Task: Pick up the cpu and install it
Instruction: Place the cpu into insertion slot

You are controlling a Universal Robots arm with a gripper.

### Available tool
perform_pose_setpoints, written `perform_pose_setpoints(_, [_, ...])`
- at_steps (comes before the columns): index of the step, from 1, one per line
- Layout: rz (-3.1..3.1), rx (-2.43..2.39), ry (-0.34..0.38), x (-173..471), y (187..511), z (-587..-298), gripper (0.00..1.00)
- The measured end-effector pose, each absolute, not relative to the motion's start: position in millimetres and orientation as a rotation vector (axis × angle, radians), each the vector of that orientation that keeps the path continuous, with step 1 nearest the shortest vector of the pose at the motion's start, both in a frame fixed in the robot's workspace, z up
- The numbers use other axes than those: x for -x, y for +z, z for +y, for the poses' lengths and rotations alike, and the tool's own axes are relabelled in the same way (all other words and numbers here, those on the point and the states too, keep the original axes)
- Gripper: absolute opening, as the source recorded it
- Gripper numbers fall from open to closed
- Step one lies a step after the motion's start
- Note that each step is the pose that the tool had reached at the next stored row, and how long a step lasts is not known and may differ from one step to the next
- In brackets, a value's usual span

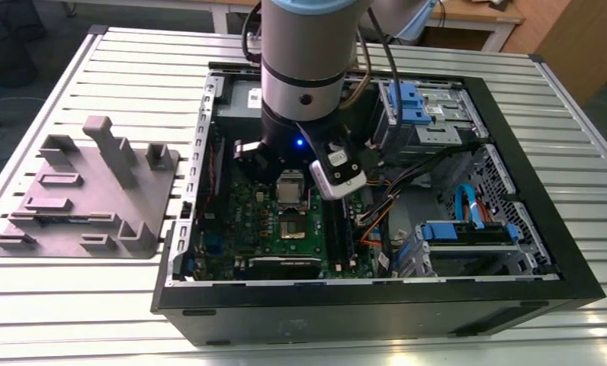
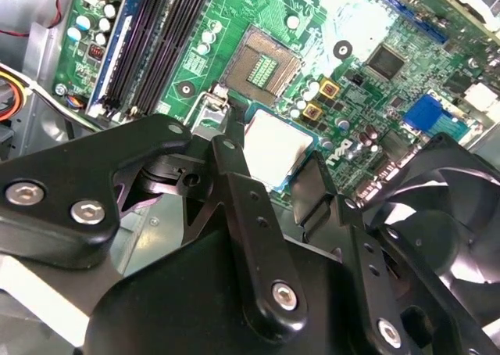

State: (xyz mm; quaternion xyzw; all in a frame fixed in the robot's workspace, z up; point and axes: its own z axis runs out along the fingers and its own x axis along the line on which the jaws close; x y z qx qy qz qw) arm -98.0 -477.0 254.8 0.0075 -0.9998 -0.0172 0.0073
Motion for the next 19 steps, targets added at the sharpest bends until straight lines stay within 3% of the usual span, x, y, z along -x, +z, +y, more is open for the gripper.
perform_pose_setpoints(19, [-3.128, -0.023, -0.052, 98.0, 220.6, -478.4, 0.47])
